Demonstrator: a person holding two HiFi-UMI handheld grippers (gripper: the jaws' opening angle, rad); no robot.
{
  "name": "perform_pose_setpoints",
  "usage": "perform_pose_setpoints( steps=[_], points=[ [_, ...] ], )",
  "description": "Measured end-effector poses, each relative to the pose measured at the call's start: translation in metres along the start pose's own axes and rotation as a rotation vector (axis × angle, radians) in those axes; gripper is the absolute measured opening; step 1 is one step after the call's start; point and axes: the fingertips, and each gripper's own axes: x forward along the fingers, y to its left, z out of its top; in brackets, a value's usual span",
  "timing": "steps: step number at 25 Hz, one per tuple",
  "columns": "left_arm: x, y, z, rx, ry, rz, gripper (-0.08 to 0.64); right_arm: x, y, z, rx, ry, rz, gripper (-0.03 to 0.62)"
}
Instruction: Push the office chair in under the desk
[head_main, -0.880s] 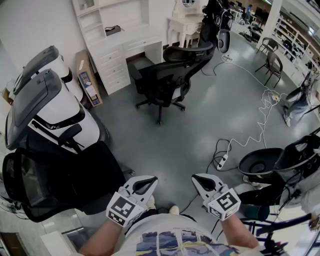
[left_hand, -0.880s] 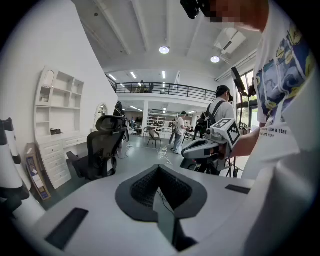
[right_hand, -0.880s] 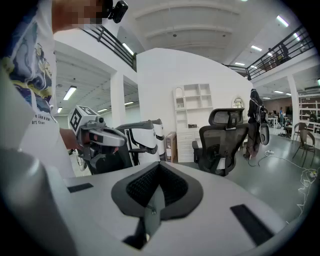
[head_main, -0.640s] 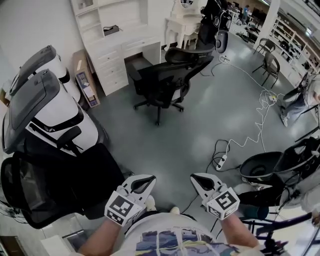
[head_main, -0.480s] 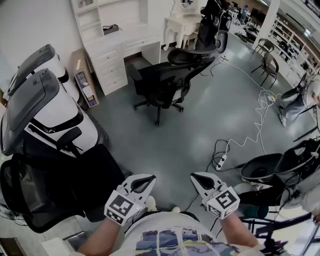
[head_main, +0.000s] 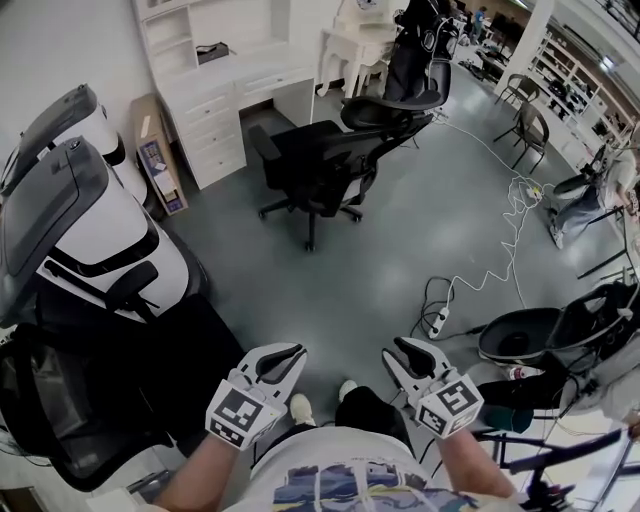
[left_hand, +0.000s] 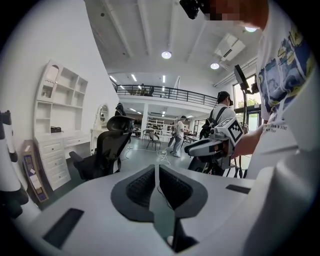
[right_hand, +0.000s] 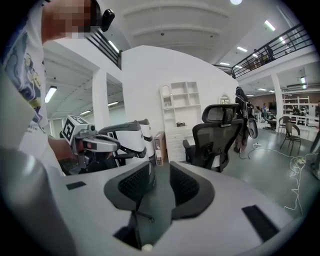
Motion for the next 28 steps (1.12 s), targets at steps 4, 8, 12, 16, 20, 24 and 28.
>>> perform_pose_setpoints(
  steps=[4, 8, 12, 16, 20, 24, 28],
  points=[
    [0.021, 0.017, 0.003, -0.002, 0.002, 0.002, 0.022, 0.012, -0.027, 0.002, 0.012, 0.005, -0.039, 0.164],
    [0.047, 0.043, 0.013, -0.009, 0.011, 0.029, 0.073, 0.035, -0.063, 0.013, 0.025, -0.005, -0.040, 0.169],
    [0.078, 0.071, 0.032, -0.007, 0.030, 0.071, 0.095, 0.066, -0.107, 0.033, 0.027, -0.027, -0.026, 0.178],
    [0.114, 0.098, 0.057, 0.023, 0.038, 0.108, 0.097, 0.095, -0.155, 0.057, 0.021, -0.044, -0.007, 0.192],
    [0.150, 0.119, 0.080, 0.027, 0.043, 0.134, 0.097, 0.113, -0.200, 0.079, 0.010, -0.058, 0.003, 0.210],
    [0.184, 0.134, 0.092, 0.035, 0.054, 0.163, 0.098, 0.126, -0.243, 0.084, 0.016, -0.058, 0.010, 0.222],
    [0.209, 0.149, 0.098, 0.031, 0.064, 0.186, 0.107, 0.141, -0.279, 0.086, 0.033, -0.048, 0.009, 0.239]
  ],
)
